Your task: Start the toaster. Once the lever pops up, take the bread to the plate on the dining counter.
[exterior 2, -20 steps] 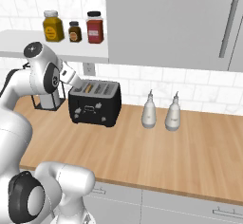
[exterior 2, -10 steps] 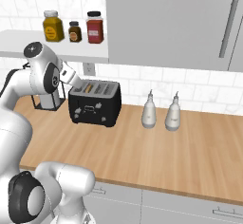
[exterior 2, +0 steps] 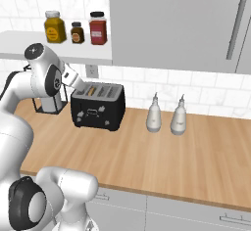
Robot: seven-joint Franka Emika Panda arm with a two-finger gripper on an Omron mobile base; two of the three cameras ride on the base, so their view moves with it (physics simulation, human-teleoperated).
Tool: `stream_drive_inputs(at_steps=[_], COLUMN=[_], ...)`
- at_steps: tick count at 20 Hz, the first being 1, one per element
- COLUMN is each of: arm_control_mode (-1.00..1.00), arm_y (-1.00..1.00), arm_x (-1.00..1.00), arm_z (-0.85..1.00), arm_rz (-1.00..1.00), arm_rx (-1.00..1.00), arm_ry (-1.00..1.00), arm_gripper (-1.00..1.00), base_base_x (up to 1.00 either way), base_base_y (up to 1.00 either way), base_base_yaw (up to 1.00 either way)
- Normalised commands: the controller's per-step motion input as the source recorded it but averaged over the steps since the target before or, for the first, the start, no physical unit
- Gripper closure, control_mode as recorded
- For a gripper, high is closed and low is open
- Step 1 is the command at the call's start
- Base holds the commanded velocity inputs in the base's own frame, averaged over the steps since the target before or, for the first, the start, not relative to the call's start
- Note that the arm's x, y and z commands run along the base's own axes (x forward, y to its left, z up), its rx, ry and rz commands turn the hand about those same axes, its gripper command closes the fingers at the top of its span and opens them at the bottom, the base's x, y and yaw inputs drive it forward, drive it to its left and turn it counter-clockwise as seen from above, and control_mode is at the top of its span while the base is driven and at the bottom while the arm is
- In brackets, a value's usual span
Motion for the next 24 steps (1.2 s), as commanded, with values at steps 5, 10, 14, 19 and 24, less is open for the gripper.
stream_drive_inputs(at_steps=[5, 10, 14, 19, 24], arm_control_mode=[-1.0, -1.0, -1.0, -1.0, -1.0], arm_y=[0.0, 0.0, 0.0, 0.0, 0.0], arm_x=[0.0, 0.0, 0.0, 0.0, 0.0], arm_z=[0.0, 0.0, 0.0, 0.0, 0.0], arm_rz=[0.0, 0.0, 0.0, 0.0, 0.0], arm_rx=[0.0, 0.0, 0.0, 0.0, 0.0], arm_ry=[0.0, 0.0, 0.0, 0.0, 0.0], arm_gripper=[-1.0, -1.0, -1.0, -1.0, -1.0], base_base_x=[0.0, 0.0, 0.0, 0.0, 0.0], base_base_y=[0.0, 0.0, 0.0, 0.0, 0.0], base_base_yaw=[0.0, 0.0, 0.0, 0.0, 0.0])
